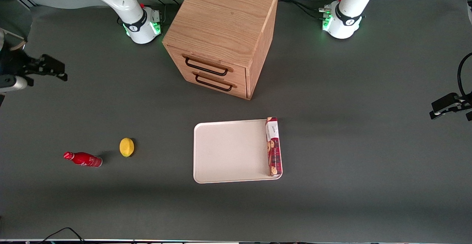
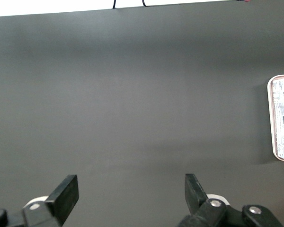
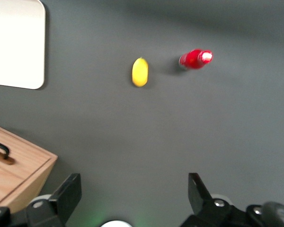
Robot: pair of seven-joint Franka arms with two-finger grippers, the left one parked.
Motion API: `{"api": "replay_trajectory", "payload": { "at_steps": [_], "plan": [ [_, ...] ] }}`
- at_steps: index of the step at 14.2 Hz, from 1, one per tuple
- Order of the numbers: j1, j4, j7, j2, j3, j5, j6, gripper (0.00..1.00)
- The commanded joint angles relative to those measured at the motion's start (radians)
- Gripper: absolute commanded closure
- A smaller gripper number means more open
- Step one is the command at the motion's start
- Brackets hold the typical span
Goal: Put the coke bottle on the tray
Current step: 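Move the right gripper down toward the red Coca-Cola bottle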
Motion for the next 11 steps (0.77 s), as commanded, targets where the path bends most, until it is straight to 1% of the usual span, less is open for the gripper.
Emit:
{"api": "replay_trajectory", "payload": {
  "at_steps": [1,3,5,6,8,10,11],
  "plan": [
    [0.000,0.114,-0.197,0.172,-0.066,-0.009,0.083,0.00],
    [0.000,0.112,-0.334,0.250,-0.129,0.048,0.198,0.00],
    [-0.002,0.118,-0.429,0.353,-0.183,0.091,0.315,0.00],
    [-0.002,0.115,-0.445,0.391,-0.200,0.120,0.370,0.00],
    [-0.005,0.115,-0.452,0.468,-0.211,0.137,0.439,0.00],
    [-0.005,0.109,-0.434,0.539,-0.214,0.178,0.485,0.00],
    [-0.005,0.108,-0.434,0.562,-0.216,0.182,0.495,0.00]
  ]
}}
